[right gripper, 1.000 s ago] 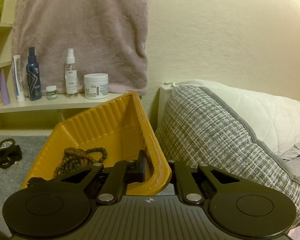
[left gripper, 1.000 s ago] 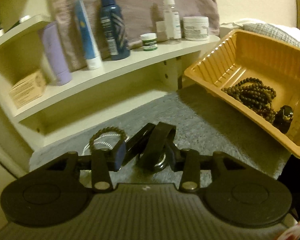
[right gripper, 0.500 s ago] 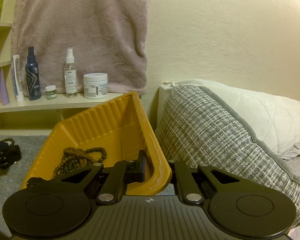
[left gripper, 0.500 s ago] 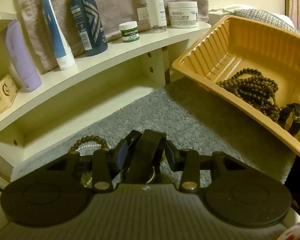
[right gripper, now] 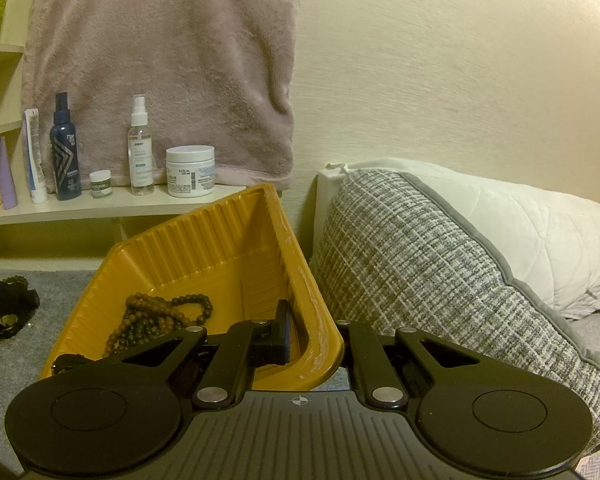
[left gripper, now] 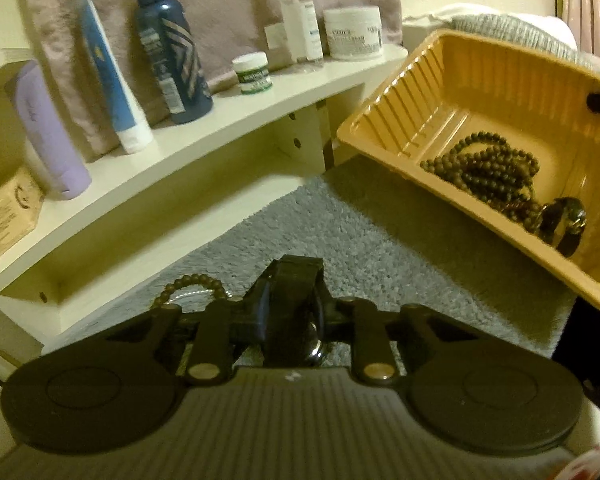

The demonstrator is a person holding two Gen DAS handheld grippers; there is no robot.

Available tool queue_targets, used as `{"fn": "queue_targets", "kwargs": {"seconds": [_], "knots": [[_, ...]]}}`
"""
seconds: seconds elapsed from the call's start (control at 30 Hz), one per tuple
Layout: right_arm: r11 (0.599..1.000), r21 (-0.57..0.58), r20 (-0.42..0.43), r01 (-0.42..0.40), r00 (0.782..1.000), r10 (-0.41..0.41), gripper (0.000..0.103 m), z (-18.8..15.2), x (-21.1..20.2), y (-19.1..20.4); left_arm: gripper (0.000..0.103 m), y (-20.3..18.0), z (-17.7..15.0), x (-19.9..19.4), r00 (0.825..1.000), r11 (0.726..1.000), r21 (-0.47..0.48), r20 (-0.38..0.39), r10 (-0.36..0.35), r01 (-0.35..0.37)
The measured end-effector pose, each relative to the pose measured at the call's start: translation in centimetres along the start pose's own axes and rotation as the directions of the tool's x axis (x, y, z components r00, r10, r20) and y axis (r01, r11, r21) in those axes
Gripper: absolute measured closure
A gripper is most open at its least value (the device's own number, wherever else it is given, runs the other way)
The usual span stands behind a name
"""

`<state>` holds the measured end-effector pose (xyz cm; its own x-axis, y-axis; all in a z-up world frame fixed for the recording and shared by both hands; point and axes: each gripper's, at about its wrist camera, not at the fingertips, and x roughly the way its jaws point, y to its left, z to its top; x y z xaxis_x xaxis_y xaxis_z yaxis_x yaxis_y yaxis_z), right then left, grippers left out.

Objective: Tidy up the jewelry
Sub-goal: 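Lift the black leather strap off the towel with the left gripper, then carry the black strap into the tray and open the left gripper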

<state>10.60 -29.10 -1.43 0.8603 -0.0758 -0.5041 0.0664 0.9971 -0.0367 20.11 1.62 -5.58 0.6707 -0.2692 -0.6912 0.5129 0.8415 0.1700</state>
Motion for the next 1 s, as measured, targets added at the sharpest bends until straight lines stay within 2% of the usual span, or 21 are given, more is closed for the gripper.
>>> {"fn": "queue_targets", "kwargs": {"seconds": [0.23,0.57,0.8,1.0], "knots": [[1.0,-0.001,0.001,0.0,1.0,0.0,0.094,0.0,0.1,-0.1,0.085,1.1,0.2,-2.7,1.0,1.0,-0.006,0.028,0.007,-0.007],[1.0,-0.001,0.003,0.001,1.0,-0.001,0.094,0.0,0.1,-0.1,0.085,0.2,1.6,-5.1,0.997,0.999,0.034,0.072,0.01,-0.012],[1.0,-0.001,0.003,0.001,1.0,-0.001,0.094,0.0,0.1,-0.1,0.085,-2.0,3.5,-6.0,0.992,0.998,0.053,0.116,-0.048,0.042],[1.0,-0.001,0.003,0.0,1.0,0.0,0.094,0.0,0.1,-0.1,0.085,-5.0,5.5,-6.3,0.979,0.99,0.079,0.161,-0.128,0.117]]}}
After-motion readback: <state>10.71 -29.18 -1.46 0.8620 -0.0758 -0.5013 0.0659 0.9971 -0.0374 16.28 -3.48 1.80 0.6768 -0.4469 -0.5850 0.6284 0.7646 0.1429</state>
